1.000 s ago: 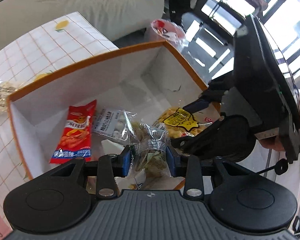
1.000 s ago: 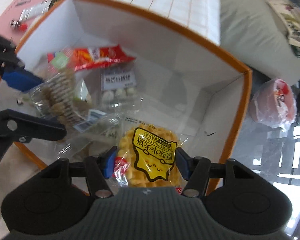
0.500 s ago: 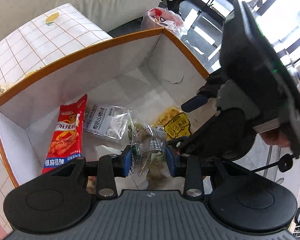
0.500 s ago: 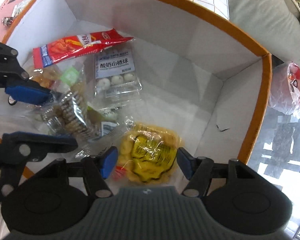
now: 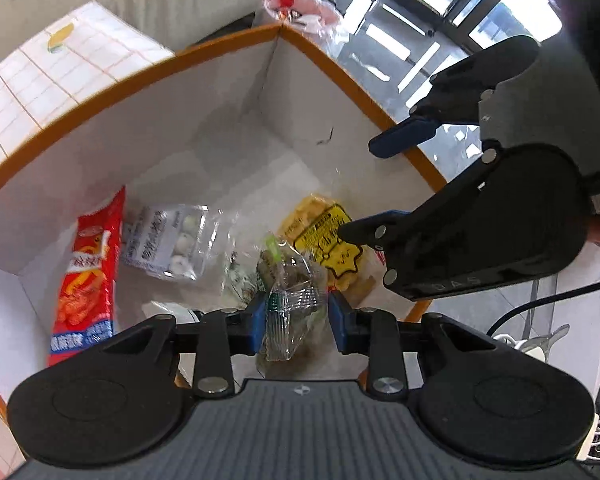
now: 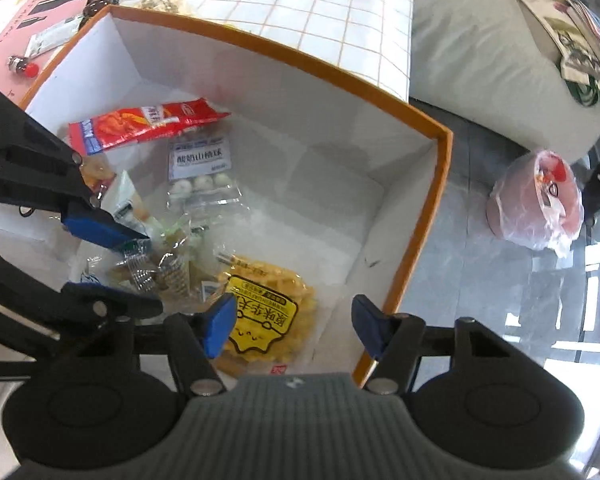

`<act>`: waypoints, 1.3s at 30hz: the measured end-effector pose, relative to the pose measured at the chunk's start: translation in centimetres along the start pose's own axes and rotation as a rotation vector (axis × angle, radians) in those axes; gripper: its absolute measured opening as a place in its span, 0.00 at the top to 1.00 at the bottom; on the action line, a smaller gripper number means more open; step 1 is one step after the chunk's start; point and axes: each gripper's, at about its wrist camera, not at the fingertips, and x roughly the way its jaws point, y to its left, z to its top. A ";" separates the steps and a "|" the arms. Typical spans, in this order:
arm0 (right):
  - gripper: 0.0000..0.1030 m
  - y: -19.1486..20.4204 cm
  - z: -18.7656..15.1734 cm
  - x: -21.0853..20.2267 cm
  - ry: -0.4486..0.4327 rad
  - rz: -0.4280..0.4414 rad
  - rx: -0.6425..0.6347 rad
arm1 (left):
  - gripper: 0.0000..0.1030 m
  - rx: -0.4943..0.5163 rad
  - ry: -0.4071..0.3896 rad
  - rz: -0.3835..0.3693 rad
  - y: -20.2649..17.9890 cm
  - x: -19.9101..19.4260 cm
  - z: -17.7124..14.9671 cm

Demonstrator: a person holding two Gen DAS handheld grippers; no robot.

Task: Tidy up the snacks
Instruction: 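Open the left tool to drop the dried-fruit bag while the right tool releases the waffle packet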

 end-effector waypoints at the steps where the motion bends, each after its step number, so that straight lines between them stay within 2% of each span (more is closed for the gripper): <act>1: 0.40 0.1 -0.1 0.2 -0.001 -0.002 -0.002 | 0.61 -0.005 0.012 0.009 0.0 0.2 0.0; 2: 0.40 0.2 -0.3 0.2 -0.003 -0.005 -0.005 | 0.54 -0.003 0.017 0.022 0.0 0.4 -0.1; 3: 0.40 0.4 -0.4 0.4 -0.005 -0.006 -0.007 | 0.51 0.003 0.016 0.041 0.0 0.5 -0.1; 11: 0.43 1.4 -0.8 1.0 -0.004 -0.003 -0.017 | 0.48 0.006 -0.008 0.069 -0.2 0.1 -1.1; 14: 0.43 1.8 -0.8 0.8 -0.007 -0.006 -0.022 | 0.43 -0.001 -0.028 0.063 0.1 -1.4 -1.4; 24: 0.41 3.1 -0.3 -1.7 -0.022 -0.017 0.020 | 0.42 -0.023 -0.130 0.110 0.2 -7.6 -4.2; 26: 0.36 3.7 -0.2 -2.7 -0.039 -0.018 0.038 | 0.42 -0.035 -0.155 0.129 0.3 -9.0 -5.1; 35: 0.32 7.8 0.2 -6.6 -0.138 0.008 0.119 | 0.42 -0.161 -0.290 0.242 2.6 -15.0 -10.5; 39: 0.32 10.2 0.5 -8.6 -0.198 0.074 0.174 | 0.42 -0.247 -0.349 0.255 4.2 -17.1 -13.4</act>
